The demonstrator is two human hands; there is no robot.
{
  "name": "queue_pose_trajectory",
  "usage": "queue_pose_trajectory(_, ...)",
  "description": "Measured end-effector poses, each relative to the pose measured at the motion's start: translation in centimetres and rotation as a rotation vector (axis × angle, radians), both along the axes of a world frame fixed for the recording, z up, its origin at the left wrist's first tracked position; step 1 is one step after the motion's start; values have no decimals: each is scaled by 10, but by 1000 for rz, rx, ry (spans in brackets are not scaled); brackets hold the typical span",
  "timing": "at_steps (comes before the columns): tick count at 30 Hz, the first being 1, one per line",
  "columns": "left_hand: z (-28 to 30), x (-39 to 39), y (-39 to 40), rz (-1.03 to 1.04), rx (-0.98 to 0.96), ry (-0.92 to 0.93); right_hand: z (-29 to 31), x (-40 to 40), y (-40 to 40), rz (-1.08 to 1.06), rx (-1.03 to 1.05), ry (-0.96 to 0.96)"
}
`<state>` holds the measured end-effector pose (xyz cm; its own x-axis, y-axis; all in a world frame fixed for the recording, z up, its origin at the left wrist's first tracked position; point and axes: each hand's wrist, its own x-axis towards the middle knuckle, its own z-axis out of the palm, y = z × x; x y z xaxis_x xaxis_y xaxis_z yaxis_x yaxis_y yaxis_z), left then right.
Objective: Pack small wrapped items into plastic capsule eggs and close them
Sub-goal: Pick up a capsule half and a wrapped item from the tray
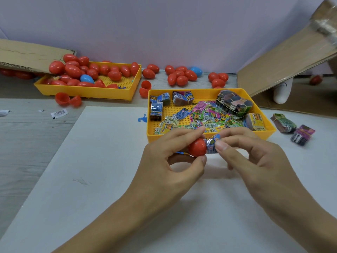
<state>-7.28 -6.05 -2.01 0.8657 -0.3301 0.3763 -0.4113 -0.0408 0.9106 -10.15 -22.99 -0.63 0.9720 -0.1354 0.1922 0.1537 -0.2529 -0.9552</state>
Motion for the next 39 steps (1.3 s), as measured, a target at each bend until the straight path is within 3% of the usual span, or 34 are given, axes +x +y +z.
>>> queue_pose_trajectory(16, 0, 0, -2, 44, -134, 65, 3, -4, 2, -2, -10, -92)
queue_pose_trajectory(22, 1, 0, -3, 44, -192, 19, 7, -7, 1, -21, -95, -182)
queue_pose_trajectory(26, 3, -1, -2, 50, -171, -110, 7, -8, 1, -24, -157, -221)
queue_pose_trajectory(30, 6, -1, -1, 71, -140, -201, 11, -9, 3, 34, 31, -181)
queue_pose_trajectory(35, 6, -2, -1, 144, -53, -326, 16, -13, 5, 1, 36, -208)
queue_pose_trajectory(39, 5, -2, 0, 187, -33, -355, 19, -11, 5, 45, 227, -130)
